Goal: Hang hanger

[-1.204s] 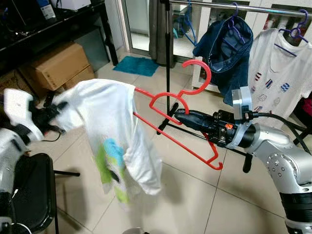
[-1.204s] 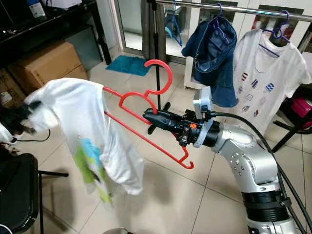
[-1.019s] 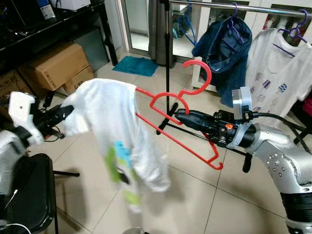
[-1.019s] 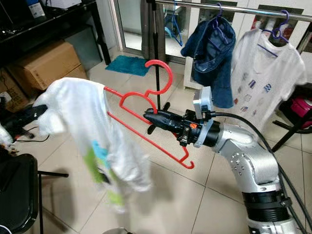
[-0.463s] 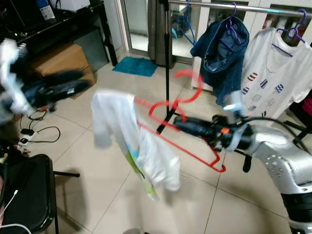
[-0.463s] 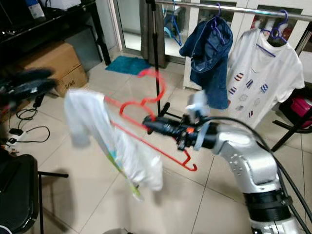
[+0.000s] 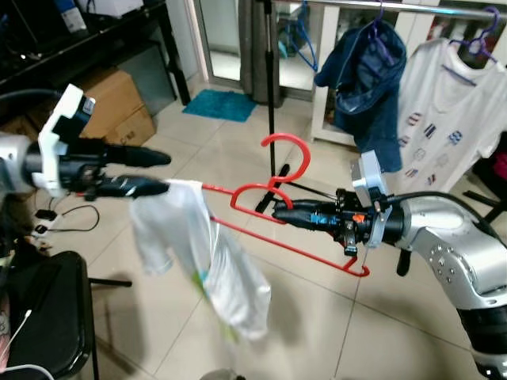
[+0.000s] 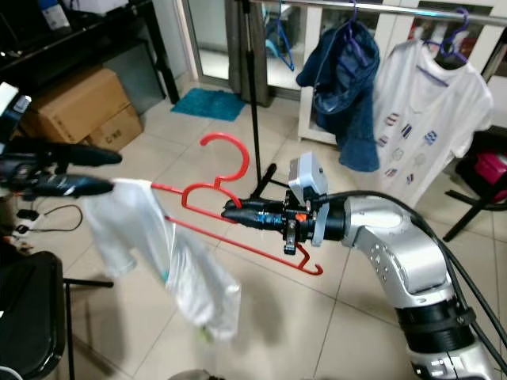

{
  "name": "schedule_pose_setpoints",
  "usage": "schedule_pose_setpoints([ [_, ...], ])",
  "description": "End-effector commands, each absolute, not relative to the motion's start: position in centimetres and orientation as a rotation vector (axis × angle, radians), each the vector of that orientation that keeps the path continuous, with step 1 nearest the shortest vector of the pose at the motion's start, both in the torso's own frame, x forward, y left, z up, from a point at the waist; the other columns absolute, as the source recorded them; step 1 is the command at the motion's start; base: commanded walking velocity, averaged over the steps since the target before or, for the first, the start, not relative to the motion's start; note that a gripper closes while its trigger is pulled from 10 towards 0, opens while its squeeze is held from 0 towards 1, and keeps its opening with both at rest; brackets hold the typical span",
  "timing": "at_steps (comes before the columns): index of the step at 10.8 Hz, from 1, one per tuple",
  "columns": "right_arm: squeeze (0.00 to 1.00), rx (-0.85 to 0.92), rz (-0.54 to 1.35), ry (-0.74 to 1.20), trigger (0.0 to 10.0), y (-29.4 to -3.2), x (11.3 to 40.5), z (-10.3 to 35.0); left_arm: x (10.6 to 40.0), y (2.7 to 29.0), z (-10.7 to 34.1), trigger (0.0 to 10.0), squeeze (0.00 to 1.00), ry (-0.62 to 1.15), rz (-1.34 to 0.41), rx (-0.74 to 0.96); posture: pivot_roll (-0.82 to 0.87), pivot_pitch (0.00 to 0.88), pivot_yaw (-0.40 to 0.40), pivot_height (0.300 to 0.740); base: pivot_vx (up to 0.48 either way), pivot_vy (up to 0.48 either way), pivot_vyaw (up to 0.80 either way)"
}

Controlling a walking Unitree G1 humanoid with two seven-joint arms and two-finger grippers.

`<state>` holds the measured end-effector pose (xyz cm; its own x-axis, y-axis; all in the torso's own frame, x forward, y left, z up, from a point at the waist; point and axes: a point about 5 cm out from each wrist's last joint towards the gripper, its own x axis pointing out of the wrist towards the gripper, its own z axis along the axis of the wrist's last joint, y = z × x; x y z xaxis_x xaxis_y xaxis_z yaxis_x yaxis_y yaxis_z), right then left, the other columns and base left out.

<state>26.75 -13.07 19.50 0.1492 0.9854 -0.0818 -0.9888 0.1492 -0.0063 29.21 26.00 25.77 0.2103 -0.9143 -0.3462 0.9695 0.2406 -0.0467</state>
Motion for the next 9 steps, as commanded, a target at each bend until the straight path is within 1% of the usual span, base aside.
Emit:
schedule_pose_setpoints([
  [1, 0.00, -0.108, 1.464, 0.009, 10.0, -12.6, 26.6, 20.6, 29.1, 26.5, 26.2, 10.0, 0.16, 0.353, -1.323, 0.241, -0.01, 0.000, 0.153, 0.740, 0.000, 0.000, 0.00],
  [2, 0.00, -0.120, 1.486, 0.006, 10.0, -12.4, 26.7, 20.7, 29.6, 26.3, 25.8, 10.0, 0.00, 0.362, -1.322, 0.289, 0.00, 0.000, 0.146, 0.740, 0.000, 0.000, 0.00],
  [3, 0.00, -0.129, 1.515, 0.003, 10.0, -11.9, 26.6, 20.8, 30.4, 25.6, 24.9, 10.0, 0.00, 0.338, -1.309, 0.361, 0.00, 0.000, 0.144, 0.740, 0.000, 0.000, 0.00],
  [4, 0.00, -0.135, 1.537, 0.005, 10.0, -11.6, 26.5, 20.9, 31.2, 25.1, 24.7, 4.0, 0.00, 0.317, -1.301, 0.362, -0.01, 0.000, 0.145, 0.740, 0.000, 0.000, 0.00],
  [5, 0.00, -0.140, 1.543, 0.009, 10.0, -11.5, 26.5, 20.9, 31.4, 25.0, 24.6, 0.0, 0.00, 0.333, -1.313, 0.369, -0.01, 0.000, 0.150, 0.740, 0.000, 0.000, 0.00],
  [6, 0.00, -0.147, 1.543, 0.010, 10.0, -11.5, 26.6, 20.9, 31.6, 24.9, 24.4, 0.0, 0.00, 0.367, -1.334, 0.390, -0.02, 0.000, 0.155, 0.740, 0.000, 0.000, 0.00],
  [9, 0.00, -0.165, 1.551, 0.004, 10.0, -11.5, 26.7, 21.0, 31.9, 24.5, 23.8, 0.0, 0.00, 0.398, -1.377, 0.444, -0.02, 0.000, 0.158, 0.740, 0.000, 0.000, 0.00],
])
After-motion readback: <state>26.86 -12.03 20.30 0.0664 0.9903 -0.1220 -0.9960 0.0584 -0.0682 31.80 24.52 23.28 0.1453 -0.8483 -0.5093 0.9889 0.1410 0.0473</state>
